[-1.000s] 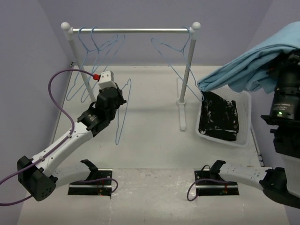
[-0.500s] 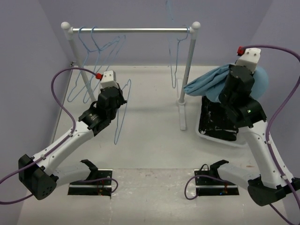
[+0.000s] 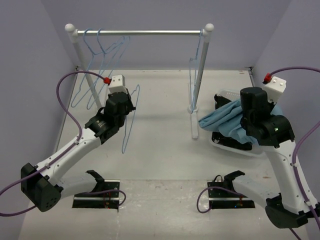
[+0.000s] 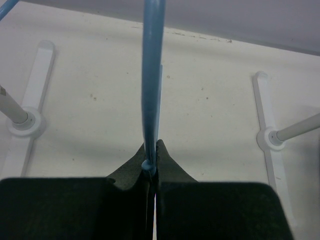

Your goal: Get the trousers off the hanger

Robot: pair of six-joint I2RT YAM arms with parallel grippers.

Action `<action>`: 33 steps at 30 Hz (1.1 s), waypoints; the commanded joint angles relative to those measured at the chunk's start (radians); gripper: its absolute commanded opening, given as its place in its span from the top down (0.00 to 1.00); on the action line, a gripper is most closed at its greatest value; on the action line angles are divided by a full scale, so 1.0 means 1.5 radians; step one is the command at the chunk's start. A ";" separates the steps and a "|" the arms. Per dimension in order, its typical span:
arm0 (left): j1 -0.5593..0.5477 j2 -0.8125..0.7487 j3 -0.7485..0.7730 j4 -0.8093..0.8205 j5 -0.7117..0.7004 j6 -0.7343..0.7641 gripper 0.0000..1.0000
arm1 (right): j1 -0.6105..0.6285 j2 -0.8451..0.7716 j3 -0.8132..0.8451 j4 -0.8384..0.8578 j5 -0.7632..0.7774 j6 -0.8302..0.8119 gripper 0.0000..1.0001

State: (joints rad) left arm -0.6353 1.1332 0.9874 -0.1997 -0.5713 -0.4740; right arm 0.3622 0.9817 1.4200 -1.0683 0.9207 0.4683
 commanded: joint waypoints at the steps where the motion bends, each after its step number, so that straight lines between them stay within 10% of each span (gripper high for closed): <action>1: 0.003 0.004 0.017 0.035 -0.011 0.013 1.00 | -0.010 0.016 0.070 -0.060 0.019 0.089 1.00; 27: 0.004 0.045 0.074 0.015 -0.043 0.034 1.00 | -0.306 0.620 0.068 0.042 -0.251 0.130 1.00; 33: 0.004 0.040 0.091 0.008 -0.009 0.054 1.00 | -0.311 0.575 0.070 0.045 -0.258 0.121 0.34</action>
State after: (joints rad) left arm -0.6350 1.2167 1.0687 -0.2081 -0.6003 -0.4328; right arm -0.0860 1.8839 1.5211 -0.9619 0.5606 0.6289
